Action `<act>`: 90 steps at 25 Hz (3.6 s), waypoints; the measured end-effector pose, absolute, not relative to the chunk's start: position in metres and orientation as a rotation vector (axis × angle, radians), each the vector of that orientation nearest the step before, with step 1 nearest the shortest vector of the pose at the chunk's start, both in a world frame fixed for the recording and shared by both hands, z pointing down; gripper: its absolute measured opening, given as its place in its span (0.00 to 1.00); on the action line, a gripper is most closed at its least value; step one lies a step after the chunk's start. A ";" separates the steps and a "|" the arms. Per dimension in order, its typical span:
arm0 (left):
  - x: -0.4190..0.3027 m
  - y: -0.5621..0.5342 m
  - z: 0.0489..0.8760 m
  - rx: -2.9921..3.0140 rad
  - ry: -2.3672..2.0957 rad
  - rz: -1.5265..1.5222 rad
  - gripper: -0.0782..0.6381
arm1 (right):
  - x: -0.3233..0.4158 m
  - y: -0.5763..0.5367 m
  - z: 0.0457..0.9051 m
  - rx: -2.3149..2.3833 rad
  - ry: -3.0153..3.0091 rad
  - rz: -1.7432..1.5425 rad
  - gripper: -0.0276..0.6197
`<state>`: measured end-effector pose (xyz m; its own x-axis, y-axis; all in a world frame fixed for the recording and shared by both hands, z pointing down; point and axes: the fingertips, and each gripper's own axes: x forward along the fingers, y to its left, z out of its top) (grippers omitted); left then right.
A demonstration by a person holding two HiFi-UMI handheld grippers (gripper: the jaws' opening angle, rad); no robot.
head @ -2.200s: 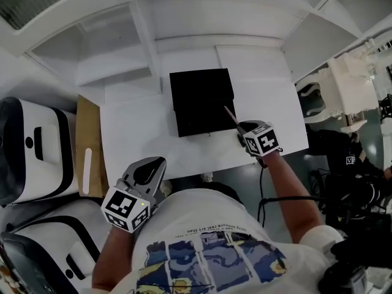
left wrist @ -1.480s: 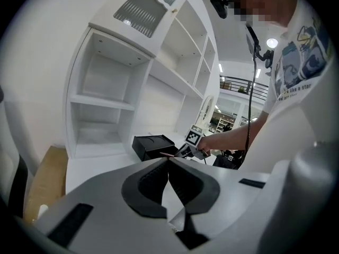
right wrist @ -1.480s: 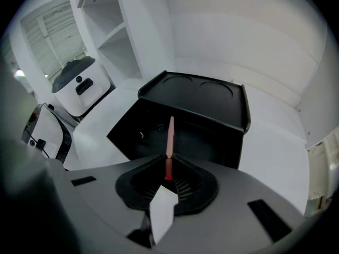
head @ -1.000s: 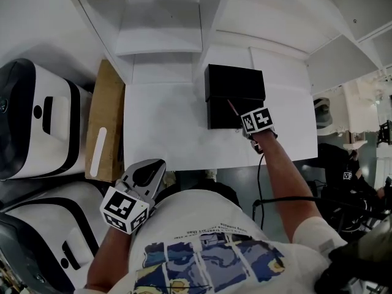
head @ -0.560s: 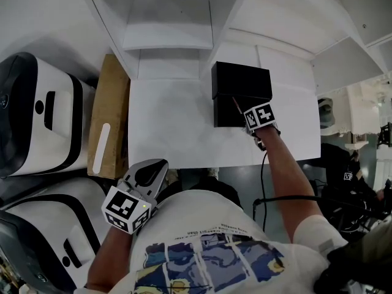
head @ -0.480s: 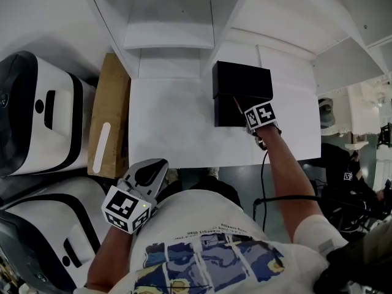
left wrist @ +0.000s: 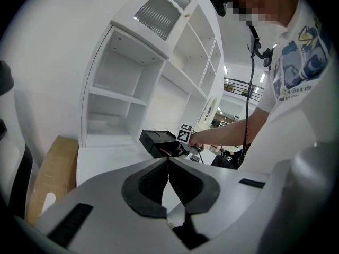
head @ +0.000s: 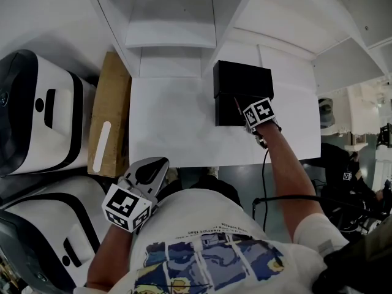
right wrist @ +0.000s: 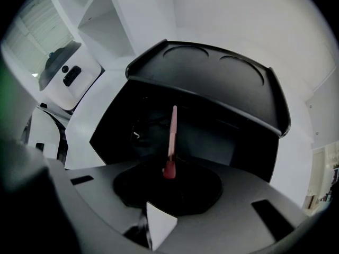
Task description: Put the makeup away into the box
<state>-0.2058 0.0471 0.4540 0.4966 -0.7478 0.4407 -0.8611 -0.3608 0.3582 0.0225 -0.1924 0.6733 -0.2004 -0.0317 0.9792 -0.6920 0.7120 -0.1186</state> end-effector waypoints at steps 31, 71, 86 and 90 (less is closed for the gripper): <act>-0.095 -0.009 0.432 2.402 -1.113 0.353 0.13 | 0.119 -0.162 0.553 0.857 -2.126 0.576 0.26; -0.030 -0.051 0.428 2.330 -1.227 0.422 0.13 | 0.201 -0.159 0.691 0.851 -1.914 0.661 0.55; -0.030 -0.056 0.430 2.321 -1.224 0.405 0.13 | 0.209 -0.166 0.663 0.852 -1.944 0.646 0.55; -0.033 -0.057 0.430 2.331 -1.212 0.394 0.13 | 0.211 -0.172 0.648 0.880 -1.950 0.638 0.55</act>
